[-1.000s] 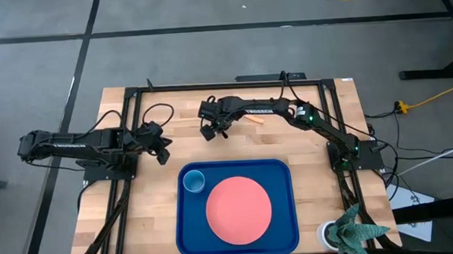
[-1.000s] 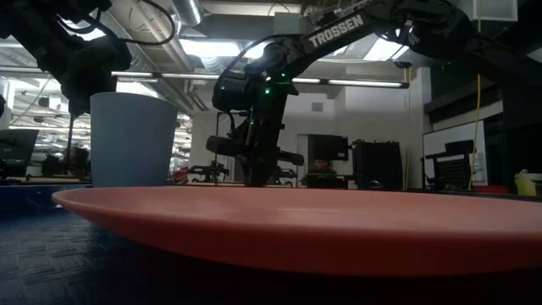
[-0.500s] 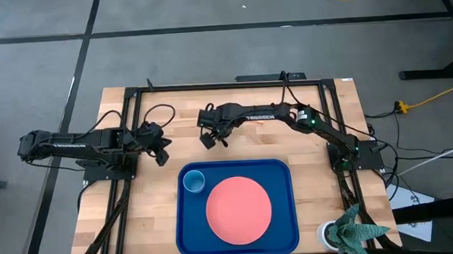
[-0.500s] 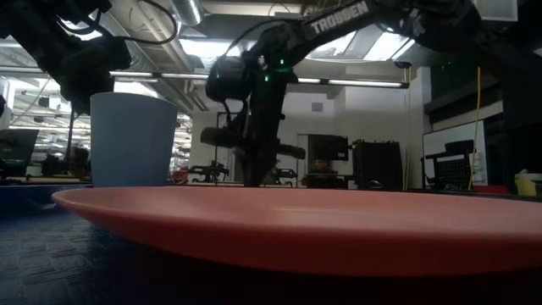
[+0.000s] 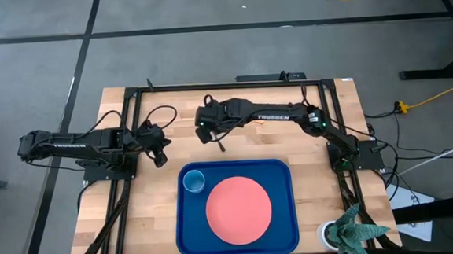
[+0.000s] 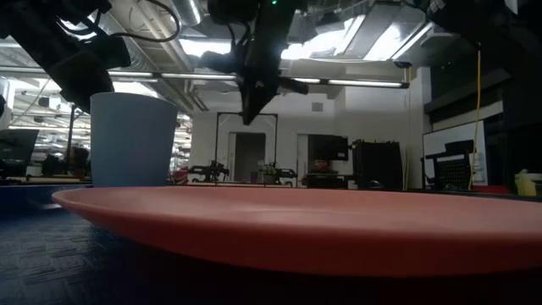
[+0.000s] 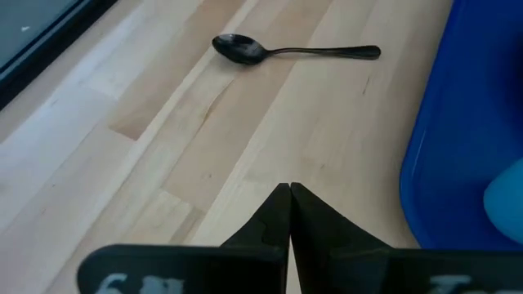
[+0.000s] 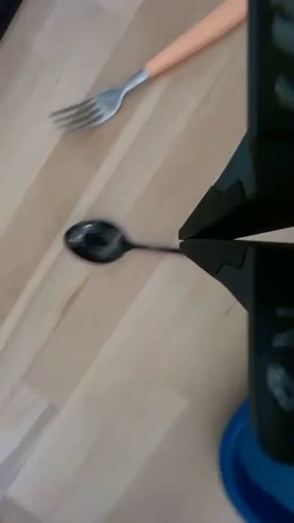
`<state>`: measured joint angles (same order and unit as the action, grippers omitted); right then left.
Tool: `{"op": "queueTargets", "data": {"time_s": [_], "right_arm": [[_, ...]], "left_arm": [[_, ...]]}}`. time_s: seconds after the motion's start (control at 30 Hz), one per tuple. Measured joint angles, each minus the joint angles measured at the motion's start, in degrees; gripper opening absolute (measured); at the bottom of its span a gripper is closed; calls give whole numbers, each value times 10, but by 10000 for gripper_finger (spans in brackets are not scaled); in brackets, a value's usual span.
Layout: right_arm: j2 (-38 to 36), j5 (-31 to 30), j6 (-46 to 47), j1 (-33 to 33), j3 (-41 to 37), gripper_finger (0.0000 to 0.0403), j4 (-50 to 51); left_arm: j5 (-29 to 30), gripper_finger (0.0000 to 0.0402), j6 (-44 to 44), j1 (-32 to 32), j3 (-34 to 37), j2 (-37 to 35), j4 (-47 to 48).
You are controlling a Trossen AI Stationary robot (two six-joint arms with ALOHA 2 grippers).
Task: Pick and place plate/cup/fork/spoon on tray
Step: Put the black spoon on the blue tray to the right of the pink plate
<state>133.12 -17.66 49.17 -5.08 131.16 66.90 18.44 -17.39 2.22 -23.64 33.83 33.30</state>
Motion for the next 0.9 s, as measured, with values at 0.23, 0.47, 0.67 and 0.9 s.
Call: {"op": "queueTargets", "data": {"time_s": [0.23,0.47,0.67,0.9], "right_arm": [[1,40,-44,8,-16,22,-38],[1,45,-47,20,-15,20,-28],[1,54,-36,34,-15,20,37],[1,8,-16,79,-15,27,31]], "left_arm": [[-1,0,-1,0,0,0,0],[-1,0,-1,0,0,0,0],[-1,0,0,0,0,0,0],[-1,0,0,0,0,0,0]]}}
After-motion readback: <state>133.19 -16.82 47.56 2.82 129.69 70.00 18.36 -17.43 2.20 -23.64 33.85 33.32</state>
